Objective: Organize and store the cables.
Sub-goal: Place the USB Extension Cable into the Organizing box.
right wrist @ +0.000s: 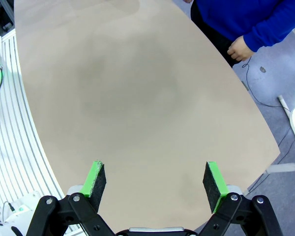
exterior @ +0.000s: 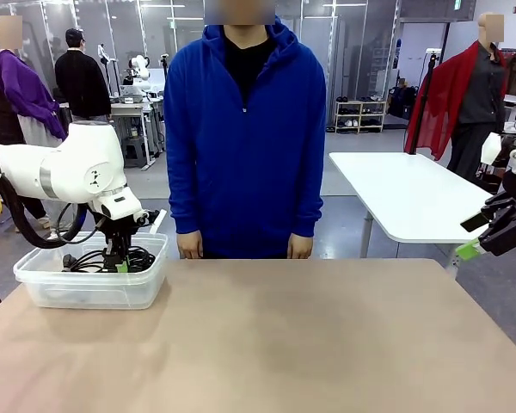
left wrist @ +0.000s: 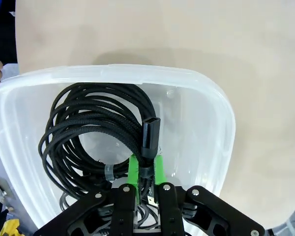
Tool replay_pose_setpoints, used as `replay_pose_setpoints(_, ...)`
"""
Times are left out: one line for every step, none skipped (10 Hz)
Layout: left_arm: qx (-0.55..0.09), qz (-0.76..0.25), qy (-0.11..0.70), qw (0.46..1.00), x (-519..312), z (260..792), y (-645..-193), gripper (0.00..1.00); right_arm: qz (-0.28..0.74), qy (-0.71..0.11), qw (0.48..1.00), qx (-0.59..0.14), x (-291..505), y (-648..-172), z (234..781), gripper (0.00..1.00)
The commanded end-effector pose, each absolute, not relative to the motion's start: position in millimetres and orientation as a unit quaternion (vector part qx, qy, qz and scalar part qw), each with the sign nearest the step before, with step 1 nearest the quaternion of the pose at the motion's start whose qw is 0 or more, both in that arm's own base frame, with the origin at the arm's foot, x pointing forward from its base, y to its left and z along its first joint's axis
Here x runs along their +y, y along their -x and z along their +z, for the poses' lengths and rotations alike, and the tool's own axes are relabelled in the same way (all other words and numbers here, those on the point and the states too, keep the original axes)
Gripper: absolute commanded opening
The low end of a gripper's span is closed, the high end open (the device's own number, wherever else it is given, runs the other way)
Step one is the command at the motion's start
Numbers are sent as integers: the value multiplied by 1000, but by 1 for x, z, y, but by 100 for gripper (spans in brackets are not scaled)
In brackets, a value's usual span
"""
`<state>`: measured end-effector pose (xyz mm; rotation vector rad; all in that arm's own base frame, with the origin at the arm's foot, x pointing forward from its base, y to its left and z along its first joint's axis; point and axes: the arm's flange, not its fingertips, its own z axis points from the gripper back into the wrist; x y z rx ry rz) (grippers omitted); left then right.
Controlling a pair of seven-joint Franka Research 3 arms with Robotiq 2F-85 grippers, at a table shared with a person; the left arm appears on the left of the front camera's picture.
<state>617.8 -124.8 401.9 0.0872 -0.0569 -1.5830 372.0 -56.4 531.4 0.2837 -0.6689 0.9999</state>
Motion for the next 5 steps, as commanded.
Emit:
replay_pose_setpoints(-26,-703,-49,709,-126,410,-624,28,468,-133,813,-320,-56,-373,531,100)
replay_pose_setpoints(-27,-703,-49,709,-125,411,-624,38,468,-133,813,-320,-56,-373,531,100)
replay_pose_setpoints(-27,-704,-50,708,-125,412,-624,42,468,-133,813,-320,-56,-373,531,100)
replay_pose_setpoints(-27,-705,-48,707,-124,412,-623,52,468,-133,813,-320,-56,-373,531,100)
replay_pose_setpoints(-27,-706,-47,706,-125,412,-622,55,468,-133,813,-320,-56,-373,531,100)
